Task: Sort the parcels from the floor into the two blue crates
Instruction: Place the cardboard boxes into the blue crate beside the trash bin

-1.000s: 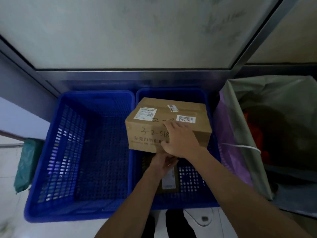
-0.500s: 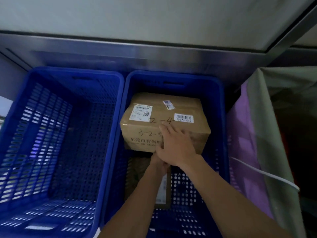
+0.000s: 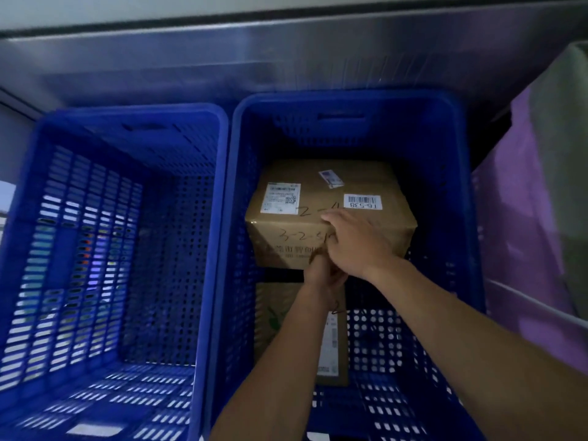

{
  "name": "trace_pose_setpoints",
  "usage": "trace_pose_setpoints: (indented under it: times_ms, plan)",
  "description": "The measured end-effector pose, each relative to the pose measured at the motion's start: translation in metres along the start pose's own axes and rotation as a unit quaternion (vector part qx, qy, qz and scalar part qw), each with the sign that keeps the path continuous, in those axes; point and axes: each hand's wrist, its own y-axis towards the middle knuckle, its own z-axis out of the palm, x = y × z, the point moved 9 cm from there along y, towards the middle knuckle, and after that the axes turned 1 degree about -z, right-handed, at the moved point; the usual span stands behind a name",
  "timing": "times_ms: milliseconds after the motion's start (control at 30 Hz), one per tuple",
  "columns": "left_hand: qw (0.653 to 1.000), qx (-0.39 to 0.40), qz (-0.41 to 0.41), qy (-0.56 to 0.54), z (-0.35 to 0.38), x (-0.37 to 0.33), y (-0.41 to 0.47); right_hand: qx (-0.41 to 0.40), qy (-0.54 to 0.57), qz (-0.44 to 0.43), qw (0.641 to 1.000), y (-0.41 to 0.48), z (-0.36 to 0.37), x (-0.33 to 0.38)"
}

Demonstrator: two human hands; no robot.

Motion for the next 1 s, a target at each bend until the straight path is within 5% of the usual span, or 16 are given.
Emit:
trace_pose_setpoints:
  times_ms: [133,267,333,433,500,767,1000]
  plan:
    - [0.999,-0.01,0.022,0.044,-0.018,-0.005,0.031,-0.116,-0.015,0.158,0.98,-0.012,-0.006,-0.056]
    - [0.998,-0.016,0.009,0.06,-0.029,-0.006,0.039,-0.161,0.122,0.295,0.934,-0.034,-0.001,-0.108]
    - [0.998,-0.022,0.015,0.065,-0.032,-0.01,0.028,-0.155,0.298,0.39,0.858,-0.051,0.023,-0.128]
    - [0.997,-0.021,0.015,0.078,-0.034,-0.011,0.018,-0.11,0.52,0.485,0.694,-0.074,0.074,-0.127]
    - [0.996,-0.007,0.015,0.09,-0.034,-0.011,0.02,-0.097,0.569,0.501,0.645,-0.079,0.091,-0.124]
    - [0.996,0.014,0.02,0.084,-0.044,-0.014,0.029,-0.108,0.676,0.455,0.569,-0.057,0.101,-0.115]
    - [0.991,0.033,0.025,0.126,-0.063,-0.026,0.005,-0.116,0.698,0.442,0.551,-0.062,0.125,-0.13]
